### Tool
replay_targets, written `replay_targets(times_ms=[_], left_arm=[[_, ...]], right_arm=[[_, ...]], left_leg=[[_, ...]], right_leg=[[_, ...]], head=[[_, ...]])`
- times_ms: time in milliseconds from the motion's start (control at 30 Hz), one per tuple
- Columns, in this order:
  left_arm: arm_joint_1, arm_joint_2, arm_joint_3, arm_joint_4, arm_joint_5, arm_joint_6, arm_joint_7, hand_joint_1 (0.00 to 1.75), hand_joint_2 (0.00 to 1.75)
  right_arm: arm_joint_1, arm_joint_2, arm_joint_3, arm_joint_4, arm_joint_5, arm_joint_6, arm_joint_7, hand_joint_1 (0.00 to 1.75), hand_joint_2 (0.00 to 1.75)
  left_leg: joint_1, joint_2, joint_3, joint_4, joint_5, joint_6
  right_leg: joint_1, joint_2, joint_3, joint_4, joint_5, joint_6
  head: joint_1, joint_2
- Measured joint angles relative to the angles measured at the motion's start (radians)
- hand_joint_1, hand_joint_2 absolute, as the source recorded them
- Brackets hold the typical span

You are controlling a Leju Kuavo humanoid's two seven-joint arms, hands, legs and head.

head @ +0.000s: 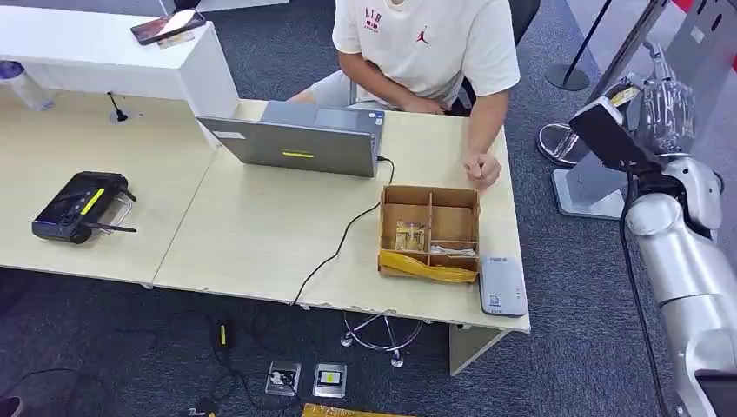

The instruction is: Pass the card to the sensor for recognition and then transmit it.

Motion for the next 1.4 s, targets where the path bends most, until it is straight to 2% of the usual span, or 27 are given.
replay_targets(times_ms=[300, 700, 1133, 1400], left_arm=[[0.002, -0.004, 0.000, 0.000, 0.023, 0.008, 0.027, 0.00, 0.00], [0.003, -0.007, 0.000, 0.000, 0.029, 0.014, 0.036, 0.00, 0.00], [0.003, -0.015, 0.000, 0.000, 0.028, 0.013, 0.036, 0.00, 0.00], [0.003, -0.019, 0.000, 0.000, 0.019, 0.015, 0.036, 0.00, 0.00]], right_arm=[[0.126, -0.014, 0.017, -0.026, -0.016, 0.056, 0.050, 1.75, 1.75], [0.311, -0.051, 0.029, -0.165, -0.010, 0.128, 0.129, 1.75, 1.75], [0.437, -0.062, 0.050, -0.268, 0.036, 0.149, 0.154, 1.75, 1.75], [0.501, -0.059, 0.069, -0.278, 0.064, 0.109, 0.177, 1.75, 1.75]], left_leg=[[0.000, 0.000, 0.000, 0.000, 0.000, 0.000], [0.000, 0.000, 0.000, 0.000, 0.000, 0.000], [0.000, 0.001, 0.000, 0.000, 0.000, 0.000], [0.000, 0.001, 0.000, 0.000, 0.000, 0.000]], right_leg=[[0.000, 0.000, 0.000, 0.000, 0.000, 0.000], [0.000, 0.000, 0.000, 0.000, 0.000, 0.000], [0.000, 0.001, 0.000, 0.000, 0.000, 0.000], [0.000, 0.001, 0.000, 0.000, 0.000, 0.000]], head=[[0.000, 0.000], [0.000, 0.000], [0.000, 0.000], [0.000, 0.000]])
